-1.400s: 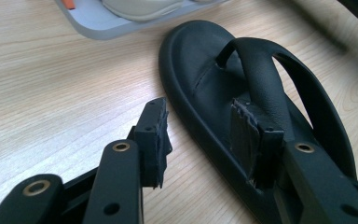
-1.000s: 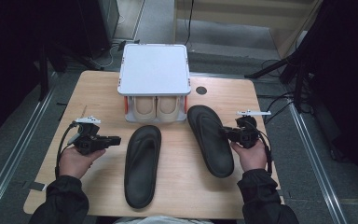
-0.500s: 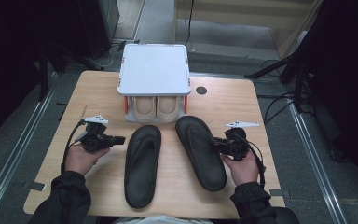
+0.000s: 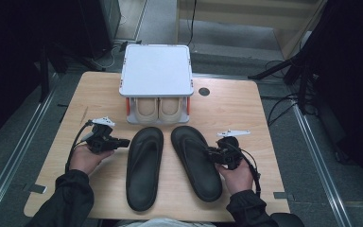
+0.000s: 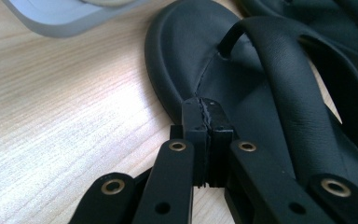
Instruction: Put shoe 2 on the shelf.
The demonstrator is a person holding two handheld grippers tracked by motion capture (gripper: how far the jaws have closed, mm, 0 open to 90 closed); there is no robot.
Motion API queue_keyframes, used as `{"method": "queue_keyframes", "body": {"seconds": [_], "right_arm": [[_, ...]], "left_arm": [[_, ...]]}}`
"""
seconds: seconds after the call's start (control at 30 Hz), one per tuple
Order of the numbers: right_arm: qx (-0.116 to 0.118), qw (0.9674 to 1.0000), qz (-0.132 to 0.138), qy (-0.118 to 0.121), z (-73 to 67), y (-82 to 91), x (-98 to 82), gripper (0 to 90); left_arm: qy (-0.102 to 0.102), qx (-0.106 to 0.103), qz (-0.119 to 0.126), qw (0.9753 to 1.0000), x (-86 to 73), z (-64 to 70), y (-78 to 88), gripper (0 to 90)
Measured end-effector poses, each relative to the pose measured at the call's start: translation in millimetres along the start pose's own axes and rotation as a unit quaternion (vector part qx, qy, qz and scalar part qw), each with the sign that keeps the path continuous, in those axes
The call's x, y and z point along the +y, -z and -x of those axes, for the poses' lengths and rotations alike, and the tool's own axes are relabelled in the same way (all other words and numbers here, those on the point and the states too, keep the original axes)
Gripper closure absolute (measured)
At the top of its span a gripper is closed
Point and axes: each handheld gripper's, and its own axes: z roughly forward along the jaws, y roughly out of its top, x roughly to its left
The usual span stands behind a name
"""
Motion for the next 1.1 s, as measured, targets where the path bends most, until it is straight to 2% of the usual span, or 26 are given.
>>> {"method": "queue_keyframes", "body": {"seconds": [0.23,0.3,0.4,0.57,0.63,0.77,0.93,1.1], "right_arm": [[0.01,0.9999,-0.005,-0.001,-6.4,-9.8,-1.3,73.3],[0.018,0.9998,-0.005,0.001,-8.7,-14.4,-0.6,73.1],[0.023,0.9997,-0.008,-0.001,-9.8,-17.1,-1.2,72.9],[0.026,0.9996,-0.013,0.002,-14.0,-22.1,-3.4,72.4],[0.027,0.9995,-0.014,0.001,-14.3,-22.7,-3.8,72.3],[0.029,0.9995,-0.014,0.001,-13.9,-24.3,-5.0,72.1],[0.03,0.9995,-0.01,0.003,-15.1,-25.3,-6.1,71.3],[0.033,0.9994,-0.007,0.005,-16.5,-26.4,-6.6,70.2]], "left_arm": [[-0.011,0.008,-0.021,0.9997,-0.8,0.2,-7.3,90.0],[-0.011,0.017,-0.031,0.9993,-0.9,-0.1,-8.1,90.0],[-0.002,0.01,-0.041,0.9991,-1.2,-0.9,-10.1,90.0],[-0.007,0.011,-0.046,0.9988,-0.8,2.2,-11.5,90.0],[-0.003,0.004,-0.049,0.9988,-0.9,2.4,-11.7,90.0],[-0.009,0.005,-0.055,0.9984,-0.7,5.5,-12.0,90.0],[-0.011,-0.012,-0.067,0.9976,-0.9,8.9,-13.1,90.0],[-0.023,-0.026,-0.074,0.9966,-1.5,14.6,-15.6,90.0]]}}
